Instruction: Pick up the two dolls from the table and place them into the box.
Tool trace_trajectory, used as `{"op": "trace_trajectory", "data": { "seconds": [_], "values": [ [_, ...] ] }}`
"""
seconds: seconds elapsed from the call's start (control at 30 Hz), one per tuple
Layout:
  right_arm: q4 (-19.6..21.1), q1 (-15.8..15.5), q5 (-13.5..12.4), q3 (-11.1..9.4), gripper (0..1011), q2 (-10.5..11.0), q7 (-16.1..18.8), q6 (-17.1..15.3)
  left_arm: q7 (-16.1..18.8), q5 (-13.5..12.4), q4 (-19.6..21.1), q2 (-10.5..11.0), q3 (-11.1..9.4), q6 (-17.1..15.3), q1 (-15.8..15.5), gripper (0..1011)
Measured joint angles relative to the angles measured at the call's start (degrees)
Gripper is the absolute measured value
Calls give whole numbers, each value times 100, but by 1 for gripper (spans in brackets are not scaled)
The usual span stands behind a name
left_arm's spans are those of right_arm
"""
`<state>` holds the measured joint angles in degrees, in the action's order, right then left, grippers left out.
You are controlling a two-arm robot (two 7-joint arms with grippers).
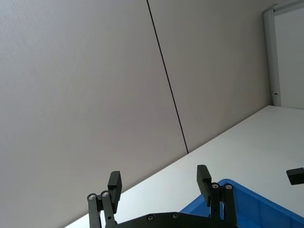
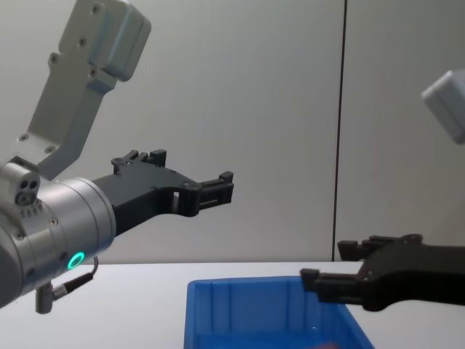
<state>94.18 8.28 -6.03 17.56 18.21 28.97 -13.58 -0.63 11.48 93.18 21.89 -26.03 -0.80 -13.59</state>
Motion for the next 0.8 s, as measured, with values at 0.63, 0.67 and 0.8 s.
{"op": "trace_trajectory", "data": {
  "seconds": [0.63, 0.67, 0.8],
  "values": [
    [-14, -108, -312, -173, 1001, 252, -50, 55, 0, 0, 0, 0, 0, 0, 0, 1001],
    [-4, -131, -346, -191, 1001, 280, -55, 71, 0, 0, 0, 0, 0, 0, 0, 1001],
    [38, -250, -468, -278, 1001, 421, -85, 165, 0, 0, 0, 0, 0, 0, 0, 1001]
  ]
}}
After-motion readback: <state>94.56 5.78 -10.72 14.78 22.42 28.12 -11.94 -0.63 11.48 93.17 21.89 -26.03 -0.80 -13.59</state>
